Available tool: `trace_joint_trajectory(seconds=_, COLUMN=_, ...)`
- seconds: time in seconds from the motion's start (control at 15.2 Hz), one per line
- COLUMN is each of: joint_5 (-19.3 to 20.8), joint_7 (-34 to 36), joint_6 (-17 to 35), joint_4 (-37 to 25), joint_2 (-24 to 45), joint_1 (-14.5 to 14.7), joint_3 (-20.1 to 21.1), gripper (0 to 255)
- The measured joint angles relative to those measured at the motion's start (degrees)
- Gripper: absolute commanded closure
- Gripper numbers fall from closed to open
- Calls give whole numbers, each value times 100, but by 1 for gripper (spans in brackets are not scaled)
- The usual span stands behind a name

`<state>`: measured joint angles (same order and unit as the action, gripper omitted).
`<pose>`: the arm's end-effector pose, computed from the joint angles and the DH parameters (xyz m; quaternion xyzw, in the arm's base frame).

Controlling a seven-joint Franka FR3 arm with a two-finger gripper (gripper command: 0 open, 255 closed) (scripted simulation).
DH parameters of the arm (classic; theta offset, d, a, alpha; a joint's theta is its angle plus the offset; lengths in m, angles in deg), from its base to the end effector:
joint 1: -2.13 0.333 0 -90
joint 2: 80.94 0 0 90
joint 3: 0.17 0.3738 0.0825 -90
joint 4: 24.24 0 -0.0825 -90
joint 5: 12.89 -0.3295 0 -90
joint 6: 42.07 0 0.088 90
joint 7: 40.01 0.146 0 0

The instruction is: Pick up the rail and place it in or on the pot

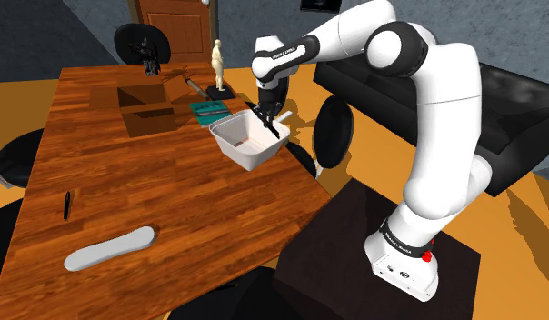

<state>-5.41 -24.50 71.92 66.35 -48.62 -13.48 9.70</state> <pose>0.6488 -0.0961 0.3410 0.9839 -0.1630 -0.0717 0.0170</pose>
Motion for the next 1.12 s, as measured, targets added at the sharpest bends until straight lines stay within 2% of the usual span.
trace_joint_trajectory(seconds=0.2, joint_5=1, joint_7=1, joint_6=5, joint_4=0, joint_2=5, joint_1=0, joint_3=-1, gripper=255)
trace_joint_trajectory(seconds=0.26, joint_5=1, joint_7=1, joint_6=5, joint_4=-1, joint_2=6, joint_1=1, joint_3=-1, gripper=0)
trace_joint_trajectory(seconds=0.66, joint_5=1, joint_7=1, joint_6=5, joint_4=-1, joint_2=6, joint_1=1, joint_3=0, gripper=0)
trace_joint_trajectory(seconds=0.92, joint_5=-40, joint_7=-28, joint_6=-486, joint_4=-354, joint_2=-143, joint_1=13, joint_3=24, gripper=0)
trace_joint_trajectory(seconds=1.12, joint_5=-48, joint_7=-36, joint_6=-625, joint_4=-475, joint_2=-159, joint_1=18, joint_3=29, gripper=0)
